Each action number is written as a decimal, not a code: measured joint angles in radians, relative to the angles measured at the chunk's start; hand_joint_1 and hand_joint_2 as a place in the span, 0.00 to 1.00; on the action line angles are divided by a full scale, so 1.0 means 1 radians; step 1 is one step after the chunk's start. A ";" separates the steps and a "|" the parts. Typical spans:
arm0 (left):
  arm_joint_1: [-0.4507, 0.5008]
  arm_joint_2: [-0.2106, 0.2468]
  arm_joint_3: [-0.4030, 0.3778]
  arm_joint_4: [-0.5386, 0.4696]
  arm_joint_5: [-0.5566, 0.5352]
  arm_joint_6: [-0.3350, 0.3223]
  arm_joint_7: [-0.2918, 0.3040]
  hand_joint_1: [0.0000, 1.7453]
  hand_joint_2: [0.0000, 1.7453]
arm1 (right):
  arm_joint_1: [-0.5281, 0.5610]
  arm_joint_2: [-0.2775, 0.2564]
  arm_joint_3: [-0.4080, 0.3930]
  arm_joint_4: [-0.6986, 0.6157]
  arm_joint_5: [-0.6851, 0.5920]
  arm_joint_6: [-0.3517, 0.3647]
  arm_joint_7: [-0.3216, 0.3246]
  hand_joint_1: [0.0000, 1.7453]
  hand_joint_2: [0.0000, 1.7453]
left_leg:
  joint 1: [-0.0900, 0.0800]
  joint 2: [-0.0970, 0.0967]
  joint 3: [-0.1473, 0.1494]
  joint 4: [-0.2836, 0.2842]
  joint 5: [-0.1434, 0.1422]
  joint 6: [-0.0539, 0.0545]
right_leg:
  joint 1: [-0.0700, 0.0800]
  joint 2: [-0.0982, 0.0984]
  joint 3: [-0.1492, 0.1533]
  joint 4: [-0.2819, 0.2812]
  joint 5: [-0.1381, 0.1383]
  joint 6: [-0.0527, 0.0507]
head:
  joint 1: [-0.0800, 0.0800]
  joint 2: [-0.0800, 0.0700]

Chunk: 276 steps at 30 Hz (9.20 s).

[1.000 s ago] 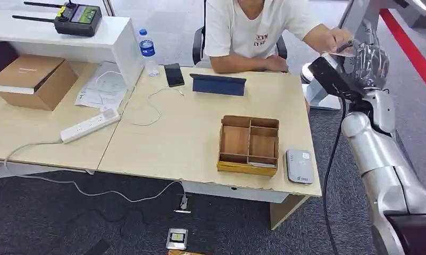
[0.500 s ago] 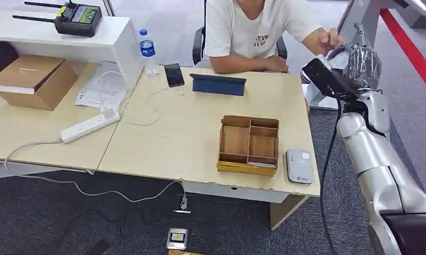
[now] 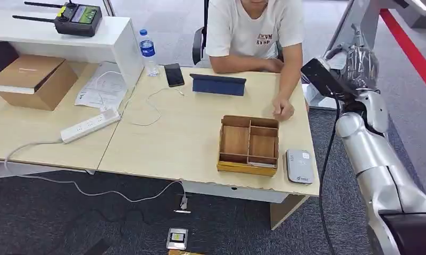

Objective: Pass the card to the sensor for recognition and then transmit it.

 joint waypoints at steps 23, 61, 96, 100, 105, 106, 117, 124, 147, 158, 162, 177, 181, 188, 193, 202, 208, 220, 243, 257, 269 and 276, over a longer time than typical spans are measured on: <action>0.006 0.000 0.022 0.002 0.052 0.006 0.043 0.00 0.00 | 0.447 -0.291 -0.028 -0.363 -0.128 0.180 0.156 1.00 1.00 | 0.000 0.000 0.000 0.001 -0.001 0.001 | -0.001 0.000 0.000 -0.002 0.000 0.000 | 0.000 0.000; -0.005 -0.001 0.027 0.002 0.021 -0.003 0.020 0.00 0.00 | 0.428 -0.207 -0.048 -0.116 -0.059 0.192 0.112 1.00 1.00 | 0.001 0.000 0.000 0.000 -0.001 0.001 | 0.000 0.000 0.000 -0.001 0.000 0.000 | 0.000 0.000; 0.000 -0.003 0.027 0.002 -0.008 0.005 0.007 0.00 0.00 | 0.427 -0.100 -0.010 -0.018 -0.035 0.209 0.111 1.00 1.00 | 0.001 0.000 0.000 0.000 -0.001 0.001 | 0.000 0.000 0.000 -0.001 0.000 0.000 | 0.000 0.000; 0.000 -0.003 0.027 0.002 -0.008 0.005 0.009 0.00 0.00 | 0.432 -0.091 -0.003 -0.018 -0.037 0.210 0.113 1.00 1.00 | 0.001 0.000 0.000 0.000 -0.001 0.001 | 0.000 0.000 0.000 -0.001 0.000 0.000 | 0.000 0.000; 0.000 -0.003 0.027 0.002 -0.008 0.006 0.009 0.00 0.00 | 0.438 -0.084 0.005 -0.013 -0.036 0.219 0.113 1.00 1.00 | 0.001 0.000 0.000 0.000 -0.001 0.001 | 0.000 0.000 0.000 -0.001 0.000 0.000 | 0.000 0.000; 0.000 -0.003 0.027 0.002 -0.008 0.007 0.009 0.00 0.00 | 0.439 -0.081 0.005 -0.011 -0.037 0.222 0.114 1.00 1.00 | 0.001 0.000 0.000 0.000 -0.001 0.001 | 0.000 0.000 0.000 -0.001 0.000 0.000 | 0.000 0.000; 0.002 -0.003 0.027 0.002 -0.013 0.009 0.012 0.00 0.00 | 0.464 -0.071 0.013 0.002 -0.103 0.220 0.100 1.00 1.00 | 0.001 0.000 0.000 0.000 -0.001 0.001 | 0.000 0.000 0.000 -0.001 0.000 0.000 | 0.000 0.000; 0.002 -0.004 0.027 0.002 -0.017 0.009 0.016 0.00 0.00 | 0.476 -0.069 0.014 0.006 -0.122 0.221 0.097 1.00 1.00 | 0.001 0.000 0.001 0.000 -0.001 0.001 | 0.000 0.000 0.000 -0.001 0.000 0.000 | 0.000 0.000; 0.002 -0.006 0.027 0.002 -0.034 0.012 0.009 0.00 0.00 | 0.453 -0.066 0.010 -0.057 -0.142 0.258 0.088 1.00 1.00 | 0.001 0.000 0.001 0.000 -0.001 0.000 | 0.000 0.000 0.002 -0.001 0.000 0.000 | 0.000 0.000; 0.002 -0.006 0.027 0.002 -0.065 0.005 -0.021 0.00 0.00 | 0.299 -0.080 -0.007 -0.160 -0.104 0.315 0.090 1.00 1.00 | 0.000 0.001 0.000 0.000 0.000 0.000 | -0.001 0.000 0.000 0.000 0.000 0.000 | 0.000 0.000; 0.002 -0.006 0.027 0.002 -0.083 0.000 -0.029 0.00 0.00 | 0.188 -0.078 -0.006 -0.179 -0.051 0.333 0.083 1.00 1.00 | 0.000 0.001 0.000 0.000 0.000 0.000 | 0.000 0.000 0.000 0.000 0.001 0.000 | 0.000 0.000; -0.030 -0.009 0.018 0.002 -0.120 -0.015 -0.003 0.00 0.00 | -0.061 0.068 0.054 -0.024 0.032 0.419 0.086 1.00 1.00 | 0.001 0.001 0.000 0.000 0.000 0.000 | 0.001 0.000 0.000 0.001 0.000 0.000 | 0.000 0.000; -0.031 -0.009 0.018 0.002 -0.119 -0.015 -0.002 0.00 0.00 | -0.083 0.103 0.072 0.023 0.039 0.426 0.105 0.00 1.00 | 0.001 0.001 -0.001 0.000 0.000 0.000 | 0.001 0.000 0.000 0.001 0.000 0.000 | 0.000 0.000; -0.032 -0.009 0.018 0.002 -0.121 -0.022 0.007 0.00 0.00 | -0.097 0.141 0.091 0.070 0.041 0.398 0.115 0.00 1.00 | 0.002 0.001 -0.001 0.000 0.000 0.000 | 0.001 0.000 -0.001 0.001 0.000 0.000 | 0.000 0.000; -0.032 -0.009 0.018 0.002 -0.123 -0.022 0.007 0.00 0.00 | -0.103 0.148 0.096 0.085 0.036 0.387 0.115 0.00 0.00 | 0.002 0.001 -0.001 0.000 0.000 0.000 | 0.001 0.000 -0.001 0.001 0.000 0.000 | 0.000 0.000; -0.033 -0.009 0.017 0.002 -0.125 -0.022 0.012 0.00 0.00 | -0.108 0.153 0.099 0.114 0.005 0.369 0.103 0.00 0.00 | 0.002 0.001 0.000 0.000 0.000 0.000 | 0.000 0.000 -0.001 0.001 0.000 0.000 | 0.000 0.000; -0.033 -0.009 0.017 0.002 -0.125 -0.022 0.012 0.00 0.00 | -0.112 0.154 0.100 0.123 0.001 0.369 0.099 0.00 0.00 | 0.002 0.001 0.000 0.000 0.000 0.000 | 0.001 0.000 -0.001 0.001 0.000 0.000 | 0.000 0.000; -0.006 -0.009 0.021 0.002 -0.064 0.009 0.000 0.00 0.00 | -0.064 0.150 0.052 0.045 -0.487 0.703 0.084 0.00 1.00 | 0.002 0.001 0.000 0.000 0.000 0.000 | 0.001 0.000 -0.001 0.000 0.000 0.000 | 0.000 0.000; 0.007 -0.009 0.027 0.002 -0.100 0.024 -0.001 0.00 0.00 | 0.562 -0.044 0.038 -0.603 -0.564 0.623 0.276 0.00 1.00 | 0.004 0.001 0.001 0.000 -0.001 0.000 | 0.001 0.001 0.000 -0.001 -0.001 -0.001 | 0.000 0.000; 0.005 -0.009 0.027 0.002 -0.114 0.024 -0.006 0.00 0.00 | 0.611 -0.063 0.071 -0.707 -0.086 0.493 0.221 0.00 1.00 | 0.004 0.000 0.001 0.000 -0.001 0.000 | 0.001 0.001 0.000 -0.001 -0.001 -0.001 | 0.000 0.000; 0.003 -0.009 0.027 0.002 -0.127 0.024 -0.005 0.00 0.00 | 0.681 -0.063 0.096 -0.769 -0.024 0.510 0.240 0.00 1.00 | 0.004 0.000 0.001 0.000 -0.001 0.000 | 0.001 0.001 0.000 -0.001 -0.001 -0.001 | 0.000 0.000; 0.001 -0.009 0.027 0.002 -0.137 0.025 -0.004 0.00 0.00 | 0.714 -0.063 0.107 -0.792 0.012 0.500 0.259 0.00 1.00 | 0.004 0.000 0.001 0.000 -0.001 0.000 | 0.001 0.001 0.000 -0.001 -0.001 -0.001 | 0.000 0.000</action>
